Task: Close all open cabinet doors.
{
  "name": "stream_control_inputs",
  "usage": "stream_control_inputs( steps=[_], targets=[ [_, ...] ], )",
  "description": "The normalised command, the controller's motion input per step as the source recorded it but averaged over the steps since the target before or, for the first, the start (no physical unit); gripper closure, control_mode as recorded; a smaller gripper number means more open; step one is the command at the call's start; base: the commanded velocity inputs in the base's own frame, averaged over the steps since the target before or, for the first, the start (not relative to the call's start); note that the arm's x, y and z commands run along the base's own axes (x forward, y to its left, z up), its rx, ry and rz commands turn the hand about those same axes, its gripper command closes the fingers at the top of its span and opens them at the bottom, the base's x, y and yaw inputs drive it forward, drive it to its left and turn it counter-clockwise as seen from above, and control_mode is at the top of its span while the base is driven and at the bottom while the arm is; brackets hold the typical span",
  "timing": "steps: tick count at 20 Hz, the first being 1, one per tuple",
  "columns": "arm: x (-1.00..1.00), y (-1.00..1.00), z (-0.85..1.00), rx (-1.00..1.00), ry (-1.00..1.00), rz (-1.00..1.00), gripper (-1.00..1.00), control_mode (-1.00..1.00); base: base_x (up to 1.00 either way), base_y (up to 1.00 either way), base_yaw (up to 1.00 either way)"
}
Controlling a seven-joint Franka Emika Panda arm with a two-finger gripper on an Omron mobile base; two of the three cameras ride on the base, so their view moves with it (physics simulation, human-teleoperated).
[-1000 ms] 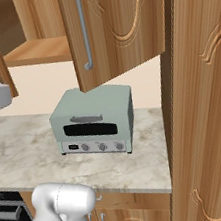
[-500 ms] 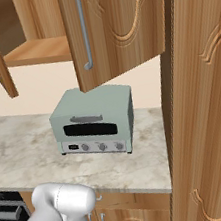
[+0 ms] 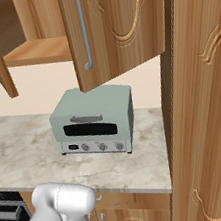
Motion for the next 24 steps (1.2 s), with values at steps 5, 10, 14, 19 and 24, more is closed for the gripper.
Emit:
stream_control_inputs(
  steps=[5, 10, 14, 19, 24],
  targets=[
    [0.16, 0.02, -0.21, 0.0, -0.27, 0.0, -1.0, -1.0, 0.0, 0.0, 0.0],
    [0.47, 0.12, 0.0, -0.01, -0.14, -0.07, -1.0, -1.0, 0.0, 0.0, 0.0],
    [-0.07, 0.35, 0.08, 0.0, -0.14, -0.09, -1.0, -1.0, 0.0, 0.0, 0.0],
    [-0.03, 0.52, 0.01, 0.0, -0.08, -0.09, -1.0, -1.0, 0.0, 0.0, 0.0],
    [0.0, 0.37, 0.12, 0.0, 0.0, 0.0, -1.0, -1.0, 0.0, 0.0, 0.0]
  ],
)
